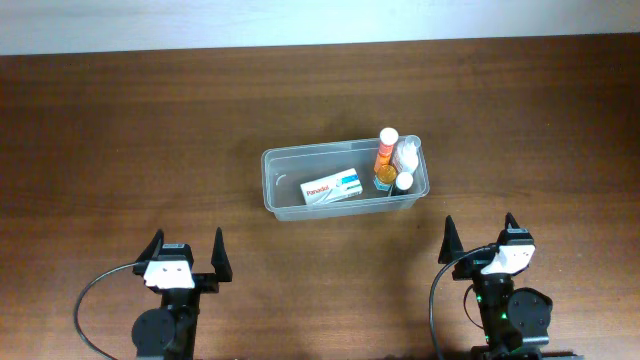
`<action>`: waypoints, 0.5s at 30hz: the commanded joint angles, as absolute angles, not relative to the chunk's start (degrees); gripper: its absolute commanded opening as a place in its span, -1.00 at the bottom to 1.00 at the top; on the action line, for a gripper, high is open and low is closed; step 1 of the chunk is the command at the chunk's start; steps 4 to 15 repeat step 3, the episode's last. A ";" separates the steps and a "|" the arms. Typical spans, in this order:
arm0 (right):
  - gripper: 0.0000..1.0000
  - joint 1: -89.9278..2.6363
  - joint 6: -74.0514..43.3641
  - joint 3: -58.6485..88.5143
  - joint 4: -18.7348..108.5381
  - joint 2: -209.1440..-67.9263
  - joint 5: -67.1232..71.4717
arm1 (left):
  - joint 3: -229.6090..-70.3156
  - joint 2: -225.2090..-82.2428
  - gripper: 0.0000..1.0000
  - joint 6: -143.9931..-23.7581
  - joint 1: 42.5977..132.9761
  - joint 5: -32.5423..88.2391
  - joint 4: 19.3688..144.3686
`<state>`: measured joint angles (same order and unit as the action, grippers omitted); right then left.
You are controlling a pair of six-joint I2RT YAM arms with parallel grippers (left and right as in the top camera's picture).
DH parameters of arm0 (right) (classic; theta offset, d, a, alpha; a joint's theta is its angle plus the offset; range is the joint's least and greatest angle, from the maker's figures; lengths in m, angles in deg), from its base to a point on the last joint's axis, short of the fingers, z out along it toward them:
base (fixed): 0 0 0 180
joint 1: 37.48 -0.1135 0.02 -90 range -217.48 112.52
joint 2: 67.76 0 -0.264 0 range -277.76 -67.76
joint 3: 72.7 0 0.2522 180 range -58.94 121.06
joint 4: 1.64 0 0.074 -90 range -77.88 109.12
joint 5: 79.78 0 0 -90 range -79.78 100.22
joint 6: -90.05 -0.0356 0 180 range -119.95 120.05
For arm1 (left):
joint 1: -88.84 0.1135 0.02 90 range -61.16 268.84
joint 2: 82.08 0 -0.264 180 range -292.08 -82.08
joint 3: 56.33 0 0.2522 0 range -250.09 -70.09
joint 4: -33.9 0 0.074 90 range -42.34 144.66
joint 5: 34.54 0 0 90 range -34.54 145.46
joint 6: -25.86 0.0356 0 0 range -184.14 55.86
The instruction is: Pack container
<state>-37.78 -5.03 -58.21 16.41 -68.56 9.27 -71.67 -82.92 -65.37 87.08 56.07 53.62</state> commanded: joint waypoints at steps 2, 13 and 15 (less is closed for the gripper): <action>0.97 -37.45 -4.68 -58.63 16.61 -67.95 9.38 | -71.15 -82.42 0.99 -64.48 86.86 55.83 53.36; 0.97 -37.45 -4.66 -58.63 16.61 -67.95 9.38 | -71.15 -82.42 0.99 -64.48 86.86 55.83 53.36; 0.97 -37.45 -4.66 -58.63 16.61 -67.95 9.38 | -71.15 -82.42 0.99 -64.48 86.86 55.83 53.36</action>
